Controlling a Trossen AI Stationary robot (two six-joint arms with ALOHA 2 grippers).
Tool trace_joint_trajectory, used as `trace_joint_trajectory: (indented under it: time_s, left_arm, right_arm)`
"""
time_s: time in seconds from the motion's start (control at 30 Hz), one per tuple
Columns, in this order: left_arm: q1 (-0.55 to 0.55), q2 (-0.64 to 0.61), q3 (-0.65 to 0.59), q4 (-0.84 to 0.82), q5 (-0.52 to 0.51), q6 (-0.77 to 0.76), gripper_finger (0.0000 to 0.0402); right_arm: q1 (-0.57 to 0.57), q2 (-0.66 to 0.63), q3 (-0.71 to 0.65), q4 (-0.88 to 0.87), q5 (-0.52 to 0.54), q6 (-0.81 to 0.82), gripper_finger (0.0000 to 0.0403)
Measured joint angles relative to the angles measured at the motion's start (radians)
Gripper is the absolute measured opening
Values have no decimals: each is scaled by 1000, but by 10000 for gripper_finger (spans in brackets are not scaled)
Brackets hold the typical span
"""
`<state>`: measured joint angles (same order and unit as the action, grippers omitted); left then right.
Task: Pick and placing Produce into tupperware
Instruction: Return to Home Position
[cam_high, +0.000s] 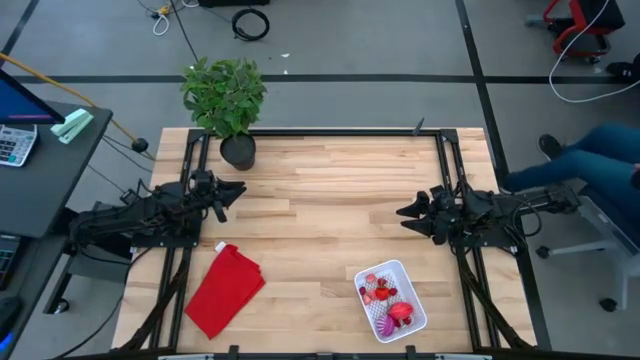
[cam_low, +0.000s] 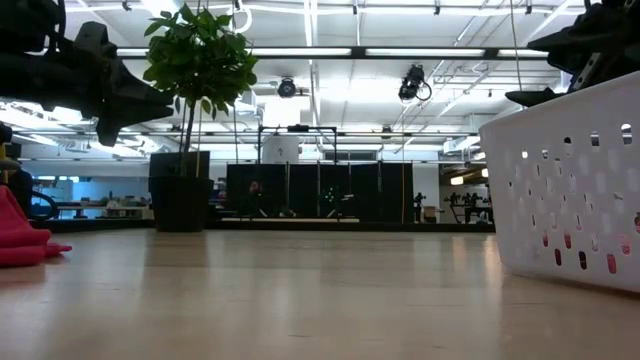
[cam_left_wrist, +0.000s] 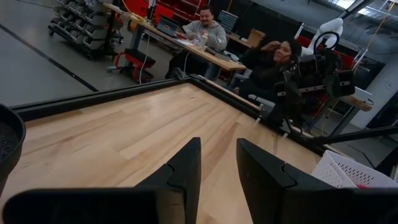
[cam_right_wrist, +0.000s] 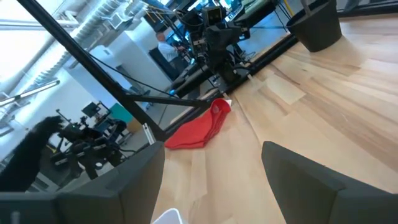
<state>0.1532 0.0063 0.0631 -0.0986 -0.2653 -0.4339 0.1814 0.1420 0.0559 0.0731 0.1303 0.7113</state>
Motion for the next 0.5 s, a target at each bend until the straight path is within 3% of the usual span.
trace_joint_trajectory:
  time_s: [0.5]
  left_arm:
    - [0,0,0,2,0,0,107]
  right_arm:
    - [0,-48,-5,-21,0,1,279]
